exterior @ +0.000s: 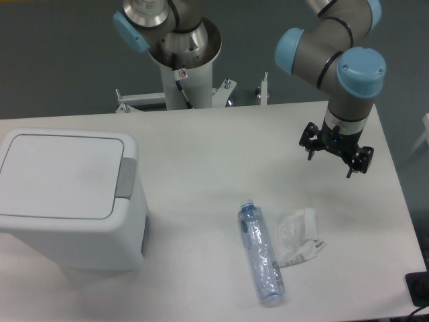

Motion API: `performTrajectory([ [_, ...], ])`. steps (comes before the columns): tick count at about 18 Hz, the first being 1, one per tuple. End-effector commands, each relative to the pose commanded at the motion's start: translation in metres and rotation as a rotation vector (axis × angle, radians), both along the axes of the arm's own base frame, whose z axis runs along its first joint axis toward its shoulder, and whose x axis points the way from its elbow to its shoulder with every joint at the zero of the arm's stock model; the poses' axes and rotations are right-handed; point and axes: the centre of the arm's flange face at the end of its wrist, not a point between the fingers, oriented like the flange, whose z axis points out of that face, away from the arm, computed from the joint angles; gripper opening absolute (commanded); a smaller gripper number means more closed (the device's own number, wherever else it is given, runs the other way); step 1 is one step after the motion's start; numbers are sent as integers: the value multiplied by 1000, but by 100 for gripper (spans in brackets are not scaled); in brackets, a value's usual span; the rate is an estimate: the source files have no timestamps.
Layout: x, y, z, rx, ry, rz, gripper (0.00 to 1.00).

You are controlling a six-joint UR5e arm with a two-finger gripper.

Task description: Open the trash can

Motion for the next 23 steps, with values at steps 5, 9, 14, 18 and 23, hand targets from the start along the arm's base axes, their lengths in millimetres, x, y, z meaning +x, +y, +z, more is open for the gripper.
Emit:
performTrajectory([
  [5,3,5,6,47,8,120,100],
  [9,7,16,7,83,3,112,100],
  [14,29,41,26,177,-37,219,100],
  [18,54,75,53,226,-46,301,100],
  [23,81,126,98,259,-123,370,100],
])
